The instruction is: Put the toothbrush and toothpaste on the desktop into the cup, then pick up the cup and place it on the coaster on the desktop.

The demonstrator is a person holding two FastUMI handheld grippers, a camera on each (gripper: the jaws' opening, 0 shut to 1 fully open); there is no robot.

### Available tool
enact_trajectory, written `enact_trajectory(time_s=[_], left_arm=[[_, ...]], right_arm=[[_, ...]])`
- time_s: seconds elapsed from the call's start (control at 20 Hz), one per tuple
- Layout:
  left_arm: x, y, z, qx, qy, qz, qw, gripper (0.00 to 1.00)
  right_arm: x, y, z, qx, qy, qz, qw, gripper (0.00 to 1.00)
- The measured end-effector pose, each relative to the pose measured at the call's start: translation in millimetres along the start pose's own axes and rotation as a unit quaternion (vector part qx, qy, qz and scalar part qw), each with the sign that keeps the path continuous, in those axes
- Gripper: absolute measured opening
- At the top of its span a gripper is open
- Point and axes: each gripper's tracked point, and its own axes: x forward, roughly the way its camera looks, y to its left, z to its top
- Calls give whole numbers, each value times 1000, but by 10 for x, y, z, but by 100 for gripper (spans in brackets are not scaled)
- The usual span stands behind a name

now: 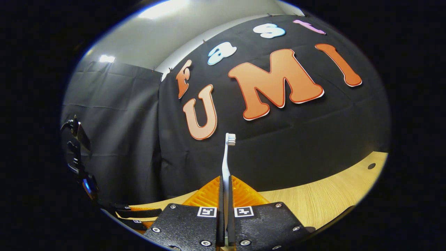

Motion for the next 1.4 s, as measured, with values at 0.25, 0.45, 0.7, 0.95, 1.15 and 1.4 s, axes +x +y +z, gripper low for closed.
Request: enact_trajectory(time_s=[0.25,0.45,0.7,0.95,1.15,1.4], left_arm=[[-58,64,13,-7,-5,4,1000,89],[-64,49,4,-15,-3,-4,1000,88],[-135,-191,33,-25,9,-36,999,89],[-198,-508,53,-50,54,-83,994,88],[-198,-538,114,-53,90,-68,992,91],[-197,-746,163,-60,158,-98,981,97]], right_arm=[[98,-17,-230,-25,15,4,1000,4],[88,-62,-412,-46,39,4,998,4],[-52,-172,-553,-66,71,-2,995,7],[-258,-220,-452,-59,82,-3,995,6],[-501,-288,-415,-66,123,-3,990,13],[-828,-341,-174,-69,131,4,989,46]])
